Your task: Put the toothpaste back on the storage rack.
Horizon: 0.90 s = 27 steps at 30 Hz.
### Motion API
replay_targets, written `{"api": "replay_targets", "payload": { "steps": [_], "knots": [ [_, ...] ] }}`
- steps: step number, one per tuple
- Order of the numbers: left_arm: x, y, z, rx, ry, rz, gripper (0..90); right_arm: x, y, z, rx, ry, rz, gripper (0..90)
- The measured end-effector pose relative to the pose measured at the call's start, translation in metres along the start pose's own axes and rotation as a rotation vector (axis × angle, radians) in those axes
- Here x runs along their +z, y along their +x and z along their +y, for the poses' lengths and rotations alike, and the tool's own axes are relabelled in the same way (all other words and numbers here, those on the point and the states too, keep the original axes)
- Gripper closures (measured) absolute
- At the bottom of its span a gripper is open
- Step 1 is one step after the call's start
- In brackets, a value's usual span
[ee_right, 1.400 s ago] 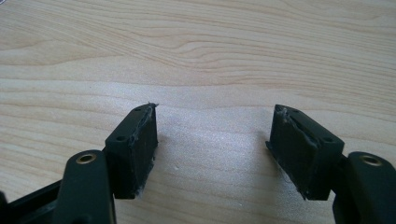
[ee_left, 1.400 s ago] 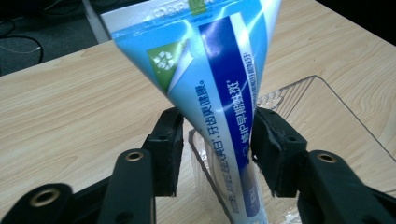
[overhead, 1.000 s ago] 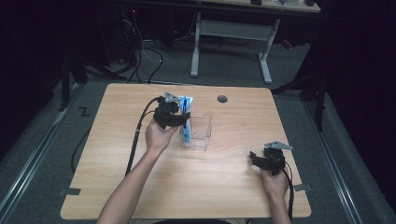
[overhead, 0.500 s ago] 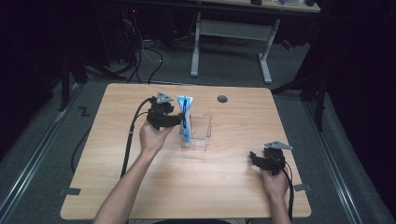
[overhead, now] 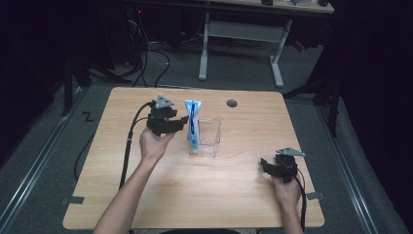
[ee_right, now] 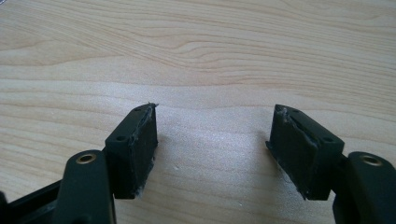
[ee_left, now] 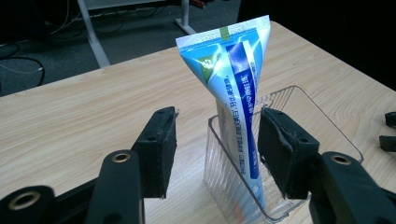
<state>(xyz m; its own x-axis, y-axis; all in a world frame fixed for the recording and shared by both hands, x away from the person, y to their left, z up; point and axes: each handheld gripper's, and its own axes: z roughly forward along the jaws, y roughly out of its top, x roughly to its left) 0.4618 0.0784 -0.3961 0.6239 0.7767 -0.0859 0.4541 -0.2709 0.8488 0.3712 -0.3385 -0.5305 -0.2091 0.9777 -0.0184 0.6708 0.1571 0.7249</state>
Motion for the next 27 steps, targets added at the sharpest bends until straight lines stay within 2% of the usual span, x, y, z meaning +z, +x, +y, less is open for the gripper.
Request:
{"api": "replay_targets", "payload": {
  "steps": [4, 17, 27],
  "knots": [
    [-0.003, 0.000, -0.001, 0.004, 0.001, 0.002, 47.5, 0.000, 0.000, 0.000, 0.000, 0.000, 0.000, 32.4],
    [-0.015, 0.009, -0.011, -0.031, -0.016, 0.003, 48.2, 0.000, 0.000, 0.000, 0.000, 0.001, 0.000, 32.4],
    [-0.024, 0.013, -0.018, -0.046, -0.008, 0.006, 49.0, 0.000, 0.000, 0.000, 0.000, 0.001, 0.000, 32.4]
  ]
}}
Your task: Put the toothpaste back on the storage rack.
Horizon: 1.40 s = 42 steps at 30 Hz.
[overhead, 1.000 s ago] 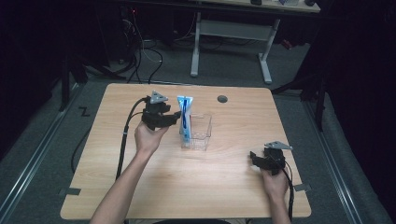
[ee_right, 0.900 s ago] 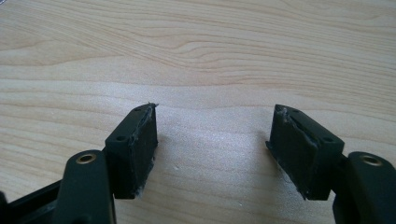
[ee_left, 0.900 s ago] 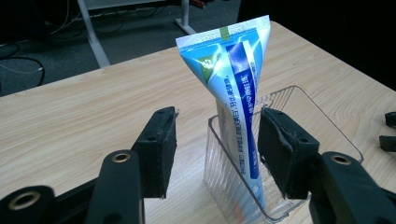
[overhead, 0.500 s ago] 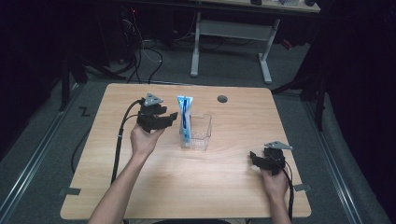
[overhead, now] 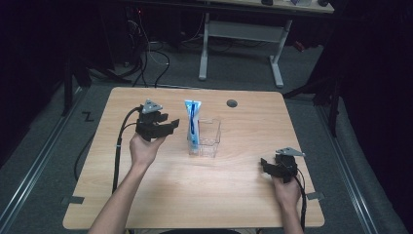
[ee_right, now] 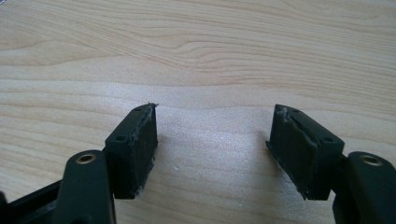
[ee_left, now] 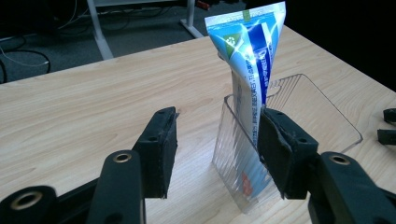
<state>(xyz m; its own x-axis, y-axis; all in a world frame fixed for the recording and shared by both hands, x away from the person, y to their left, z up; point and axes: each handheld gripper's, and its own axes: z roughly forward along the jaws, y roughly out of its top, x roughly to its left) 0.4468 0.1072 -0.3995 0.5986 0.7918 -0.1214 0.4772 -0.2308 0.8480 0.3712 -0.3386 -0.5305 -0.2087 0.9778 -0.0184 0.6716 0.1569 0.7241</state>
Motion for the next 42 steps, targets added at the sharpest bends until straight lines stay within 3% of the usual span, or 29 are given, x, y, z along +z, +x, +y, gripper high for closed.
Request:
{"api": "replay_targets", "payload": {
  "steps": [42],
  "knots": [
    [-0.031, 0.016, -0.020, -0.033, -0.030, 0.040, 50.7, 0.000, 0.000, 0.000, 0.000, 0.000, 0.000, 32.4]
  ]
}}
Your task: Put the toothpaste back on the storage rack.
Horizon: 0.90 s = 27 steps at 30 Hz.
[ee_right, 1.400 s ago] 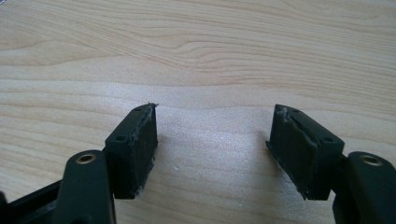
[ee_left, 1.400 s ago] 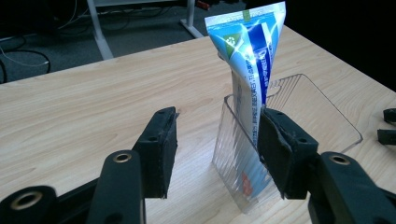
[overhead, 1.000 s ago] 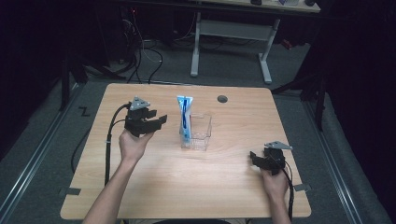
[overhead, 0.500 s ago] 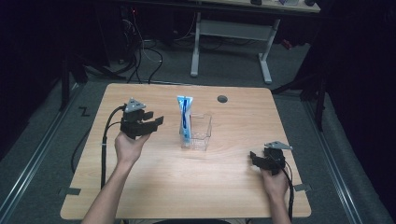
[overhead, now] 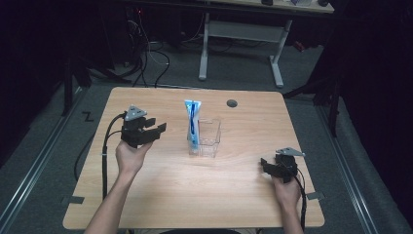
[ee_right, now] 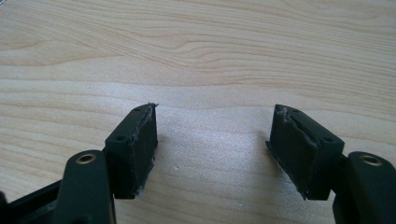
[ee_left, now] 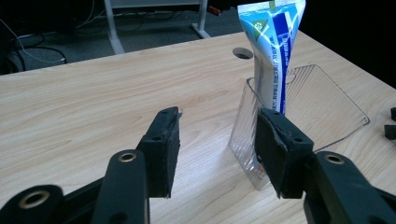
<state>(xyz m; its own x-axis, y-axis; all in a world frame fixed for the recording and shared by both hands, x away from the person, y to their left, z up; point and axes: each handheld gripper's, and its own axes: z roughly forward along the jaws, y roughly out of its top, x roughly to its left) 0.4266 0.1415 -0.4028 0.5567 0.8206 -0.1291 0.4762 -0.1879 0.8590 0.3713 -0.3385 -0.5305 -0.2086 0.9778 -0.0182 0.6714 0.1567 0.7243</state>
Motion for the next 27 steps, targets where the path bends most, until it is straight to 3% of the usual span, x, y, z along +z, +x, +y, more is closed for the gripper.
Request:
{"api": "replay_targets", "payload": {
  "steps": [27],
  "knots": [
    [-0.014, 0.009, -0.017, -0.035, -0.016, 0.015, 50.0, 0.000, 0.000, 0.000, 0.000, 0.000, 0.000, 32.4]
  ]
}}
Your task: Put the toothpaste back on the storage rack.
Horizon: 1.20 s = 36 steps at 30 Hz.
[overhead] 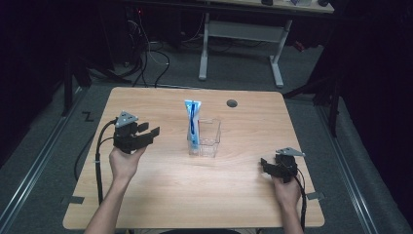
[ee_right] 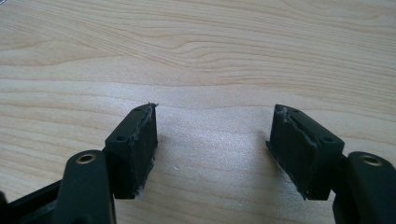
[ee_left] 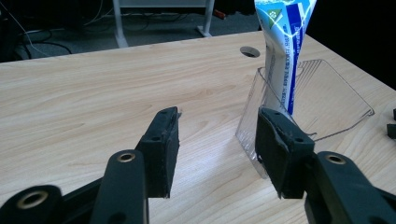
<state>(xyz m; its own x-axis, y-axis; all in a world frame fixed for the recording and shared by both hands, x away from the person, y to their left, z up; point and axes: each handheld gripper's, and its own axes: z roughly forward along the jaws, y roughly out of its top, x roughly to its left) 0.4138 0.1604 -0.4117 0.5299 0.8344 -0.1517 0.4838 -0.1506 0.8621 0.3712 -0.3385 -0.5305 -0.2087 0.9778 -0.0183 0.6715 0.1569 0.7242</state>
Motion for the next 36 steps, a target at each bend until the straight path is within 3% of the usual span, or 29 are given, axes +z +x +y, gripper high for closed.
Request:
{"api": "replay_targets", "payload": {
  "steps": [36],
  "knots": [
    [-0.010, 0.011, -0.023, -0.043, 0.014, 0.015, 49.7, 0.000, 0.000, 0.000, 0.000, 0.000, 0.000, 32.4]
  ]
}}
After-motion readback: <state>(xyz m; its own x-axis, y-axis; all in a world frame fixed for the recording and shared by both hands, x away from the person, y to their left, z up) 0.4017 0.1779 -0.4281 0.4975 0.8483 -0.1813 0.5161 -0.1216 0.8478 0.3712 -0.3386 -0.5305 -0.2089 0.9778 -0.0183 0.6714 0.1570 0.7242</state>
